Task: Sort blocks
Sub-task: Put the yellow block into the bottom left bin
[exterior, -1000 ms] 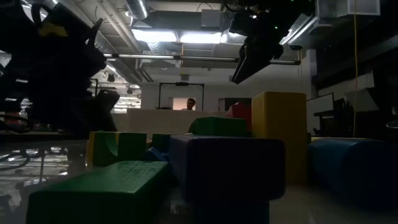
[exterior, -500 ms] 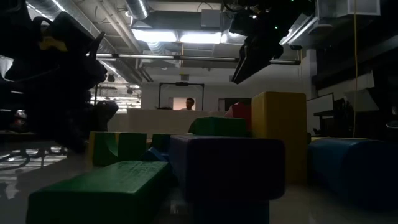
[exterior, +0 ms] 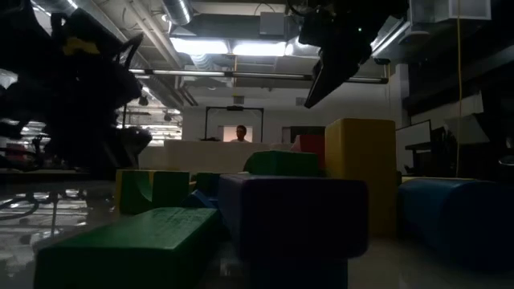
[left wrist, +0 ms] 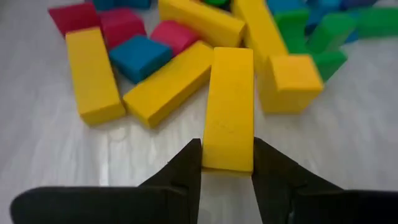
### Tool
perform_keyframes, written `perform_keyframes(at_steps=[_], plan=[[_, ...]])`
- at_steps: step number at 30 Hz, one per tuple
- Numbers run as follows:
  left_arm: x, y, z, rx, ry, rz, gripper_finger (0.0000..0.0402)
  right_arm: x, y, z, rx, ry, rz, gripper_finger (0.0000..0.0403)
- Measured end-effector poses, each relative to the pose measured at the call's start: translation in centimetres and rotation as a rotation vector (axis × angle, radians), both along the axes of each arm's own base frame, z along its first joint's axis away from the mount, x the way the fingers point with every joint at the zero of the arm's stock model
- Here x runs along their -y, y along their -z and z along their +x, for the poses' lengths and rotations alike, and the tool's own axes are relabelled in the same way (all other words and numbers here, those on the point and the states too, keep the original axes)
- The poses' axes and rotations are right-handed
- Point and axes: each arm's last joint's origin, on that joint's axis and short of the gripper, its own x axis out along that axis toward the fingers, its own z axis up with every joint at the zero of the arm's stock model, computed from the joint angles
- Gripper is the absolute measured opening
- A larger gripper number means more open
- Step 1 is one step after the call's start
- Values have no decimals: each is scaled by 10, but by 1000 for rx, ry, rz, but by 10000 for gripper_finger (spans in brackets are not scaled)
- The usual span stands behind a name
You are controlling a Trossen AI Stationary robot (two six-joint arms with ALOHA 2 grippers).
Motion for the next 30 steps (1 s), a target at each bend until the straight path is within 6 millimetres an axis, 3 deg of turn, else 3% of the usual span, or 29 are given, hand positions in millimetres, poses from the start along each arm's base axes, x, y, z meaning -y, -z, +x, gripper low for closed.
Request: perform_keyframes(at_steps=[9, 15, 23, 30], plan=[[2, -35, 10, 152, -7, -75, 94, -3, -1, -3, -40, -13, 106, 248], [-9, -58, 14, 277, -56, -25, 99, -4, -1, -4, -44, 24, 148, 248], [-43, -62, 15, 310, -307, 211, 100, -4, 0, -5, -57, 47, 168, 248], [-72, -62, 11, 290, -501, 271, 103, -18, 0, -4, -63, 34, 192, 248]])
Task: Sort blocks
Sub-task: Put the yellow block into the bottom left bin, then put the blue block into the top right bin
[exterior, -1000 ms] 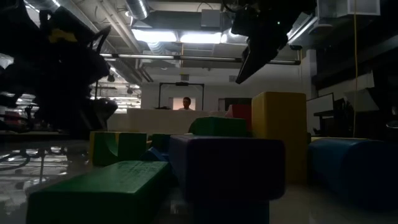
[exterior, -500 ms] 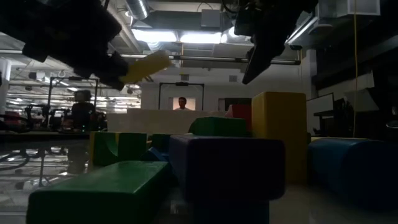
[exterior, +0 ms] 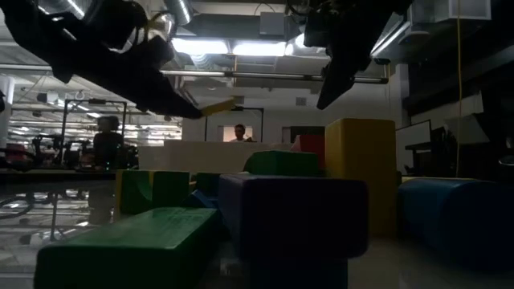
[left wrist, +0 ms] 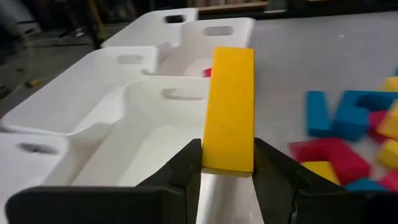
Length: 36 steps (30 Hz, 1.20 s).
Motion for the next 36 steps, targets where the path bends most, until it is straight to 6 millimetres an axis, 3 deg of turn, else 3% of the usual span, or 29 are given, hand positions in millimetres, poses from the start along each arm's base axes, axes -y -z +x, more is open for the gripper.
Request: perform_keyframes(at_steps=[11, 18, 24, 32, 36], plan=[[-17, 1, -4, -6, -81, -1, 134, -45, 3, 2, -7, -75, -121, 248], [-17, 1, -4, 6, -92, -28, 170, -63, 21, 9, -68, -142, -146, 248], [-16, 1, -4, 13, -97, -44, 185, -80, 32, 6, -137, -307, -211, 248], [-16, 1, -4, 15, -98, -51, 184, -105, 35, -2, -178, -276, -122, 248], [-16, 1, -4, 15, -98, -51, 184, -116, 46, -7, -208, -257, -101, 248]])
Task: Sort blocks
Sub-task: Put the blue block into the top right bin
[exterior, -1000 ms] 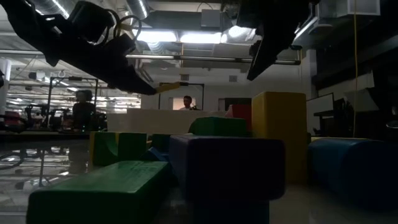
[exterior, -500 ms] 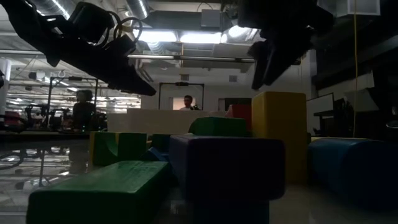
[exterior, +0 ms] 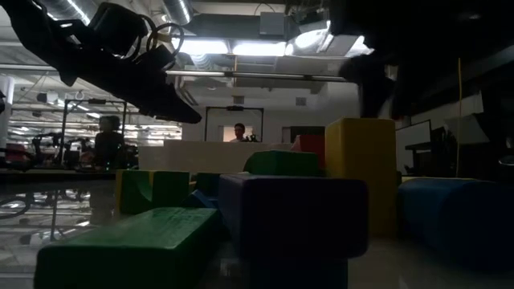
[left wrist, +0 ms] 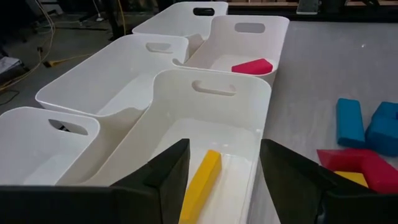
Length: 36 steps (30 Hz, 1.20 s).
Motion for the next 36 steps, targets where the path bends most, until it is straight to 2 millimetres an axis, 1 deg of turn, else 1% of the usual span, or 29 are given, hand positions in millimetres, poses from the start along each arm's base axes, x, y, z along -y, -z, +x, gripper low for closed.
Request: perform_keyframes(at_steps=[2, 4, 7, 9, 14, 19, 23, 29, 36], plan=[[0, 0, 0, 1, -1, -2, 184, -5, 6, -2, 10, 9, 14, 248], [0, 0, 0, 6, -5, -14, 183, -8, 12, -7, -22, 35, 20, 248], [0, 0, 0, 17, -16, -40, 183, -17, 16, -11, -27, 58, 54, 248], [0, 0, 0, 17, -18, -43, 183, -24, 18, -15, -29, 43, 57, 248], [0, 0, 0, 17, -18, -45, 183, -46, 24, -21, 40, -24, 68, 248], [0, 0, 0, 17, -18, -45, 183, -59, 29, -26, 106, -52, 45, 248], [0, 0, 0, 17, -18, -45, 183, -63, 36, -30, 145, -57, 43, 248], [0, 0, 0, 17, -18, -45, 183, -62, 45, -31, 171, -52, 52, 248], [0, 0, 0, 17, -18, -45, 183, -60, 54, -35, 161, -46, 46, 248]])
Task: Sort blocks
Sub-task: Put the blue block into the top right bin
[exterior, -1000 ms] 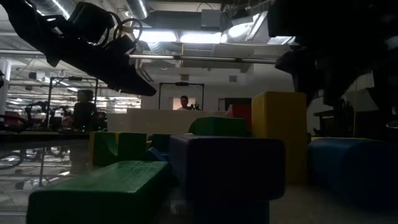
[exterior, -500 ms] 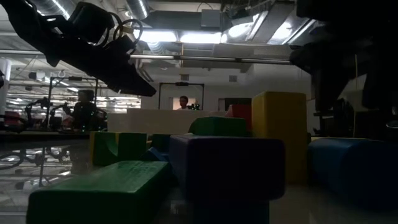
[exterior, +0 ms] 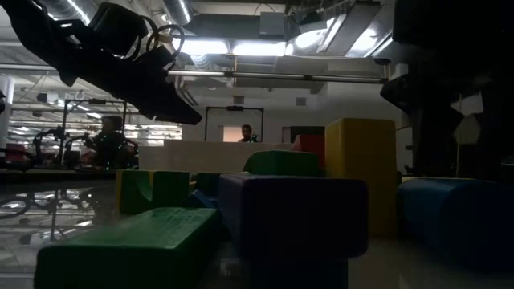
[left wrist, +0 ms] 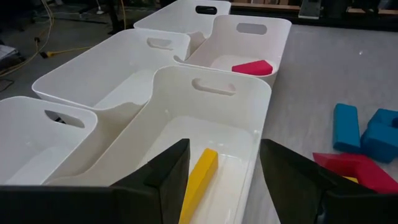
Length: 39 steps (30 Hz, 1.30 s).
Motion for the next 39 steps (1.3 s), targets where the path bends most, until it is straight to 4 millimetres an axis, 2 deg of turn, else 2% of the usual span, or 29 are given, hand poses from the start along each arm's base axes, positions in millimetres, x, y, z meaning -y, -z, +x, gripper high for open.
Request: perform_keyframes(at_steps=[14, 22, 28, 32, 39], plan=[[0, 0, 0, 0, 0, 0, 183, 0, 4, -1, 7, -12, 30, 248], [0, 0, 0, -2, 0, 0, 183, -4, 32, 4, -75, -27, 0, 248], [0, 0, 0, -3, 0, -1, 183, -5, 37, 6, -79, -21, -12, 246], [0, 0, 0, -3, 0, -1, 183, -5, 36, 7, -69, -19, -11, 224], [0, 0, 0, -3, 0, -1, 183, -5, 36, 8, -59, -14, -18, 141]])
